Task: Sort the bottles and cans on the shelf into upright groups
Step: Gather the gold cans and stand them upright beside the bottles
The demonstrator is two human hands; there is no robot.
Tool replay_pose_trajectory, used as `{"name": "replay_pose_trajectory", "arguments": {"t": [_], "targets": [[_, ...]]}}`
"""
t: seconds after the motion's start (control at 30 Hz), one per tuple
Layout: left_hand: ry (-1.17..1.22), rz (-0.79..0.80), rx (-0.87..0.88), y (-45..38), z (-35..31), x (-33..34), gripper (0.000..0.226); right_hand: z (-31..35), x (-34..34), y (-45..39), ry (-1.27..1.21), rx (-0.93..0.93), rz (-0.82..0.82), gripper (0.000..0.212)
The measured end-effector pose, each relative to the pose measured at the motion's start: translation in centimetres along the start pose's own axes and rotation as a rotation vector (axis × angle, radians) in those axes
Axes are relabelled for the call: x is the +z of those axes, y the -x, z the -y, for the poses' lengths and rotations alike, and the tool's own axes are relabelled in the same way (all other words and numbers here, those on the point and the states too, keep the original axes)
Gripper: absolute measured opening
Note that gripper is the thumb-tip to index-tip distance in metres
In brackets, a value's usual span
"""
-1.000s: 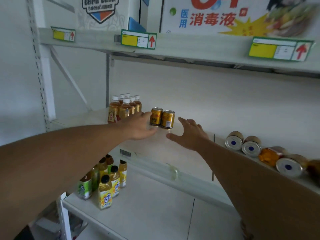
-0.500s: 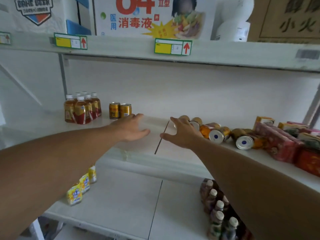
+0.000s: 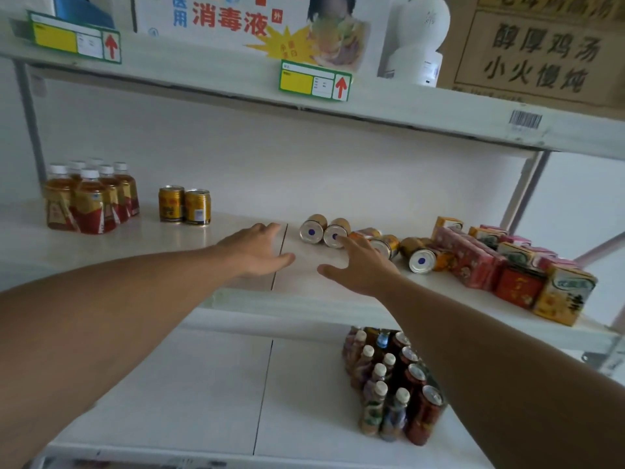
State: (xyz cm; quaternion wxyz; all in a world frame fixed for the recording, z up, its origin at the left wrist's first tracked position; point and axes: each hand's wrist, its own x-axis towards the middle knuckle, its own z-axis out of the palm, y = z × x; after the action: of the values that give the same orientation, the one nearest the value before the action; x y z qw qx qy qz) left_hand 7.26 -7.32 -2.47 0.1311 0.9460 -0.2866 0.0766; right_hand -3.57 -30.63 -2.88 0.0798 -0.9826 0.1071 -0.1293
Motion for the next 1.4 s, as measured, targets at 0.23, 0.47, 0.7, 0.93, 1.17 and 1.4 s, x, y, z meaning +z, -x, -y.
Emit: {"name": "replay_pose_trajectory", "arguments": {"t": [0.23, 0.47, 0.7, 0.93, 1.17, 1.4], "targets": [[0.018, 0.006, 0.040, -2.2, -2.1, 0.3, 0.082, -1.3, -1.2, -1.1, -0.007, -0.001, -0.024, 0.089], [-0.048, 0.015, -0.006, -6.5, -4.4, 0.6, 0.077, -4.3, -2.7, -5.7, -0.045, -0.039, -0.037, 0.087], [-0.066, -0.007, -0.093, -11.1, -6.0, 1.3, 0.082, -7.2, -2.3, -11.4, -0.054, -0.071, -0.007, 0.084], [0.051, -0.016, -0.119, -15.2, -6.0, 2.6, 0.077, -6.1, -0.5, -15.2, -0.041, -0.052, 0.042, 0.083], [0.159, 0.036, -0.136, -19.7, -5.7, 4.4, 0.078, -5.1, 1.1, -19.4, 0.043, 0.040, 0.048, 0.061], [0.267, 0.059, -0.167, -21.1, -5.8, 6.2, 0.056, -4.0, 2.7, -20.6, 0.049, 0.178, 0.095, 0.044]]}}
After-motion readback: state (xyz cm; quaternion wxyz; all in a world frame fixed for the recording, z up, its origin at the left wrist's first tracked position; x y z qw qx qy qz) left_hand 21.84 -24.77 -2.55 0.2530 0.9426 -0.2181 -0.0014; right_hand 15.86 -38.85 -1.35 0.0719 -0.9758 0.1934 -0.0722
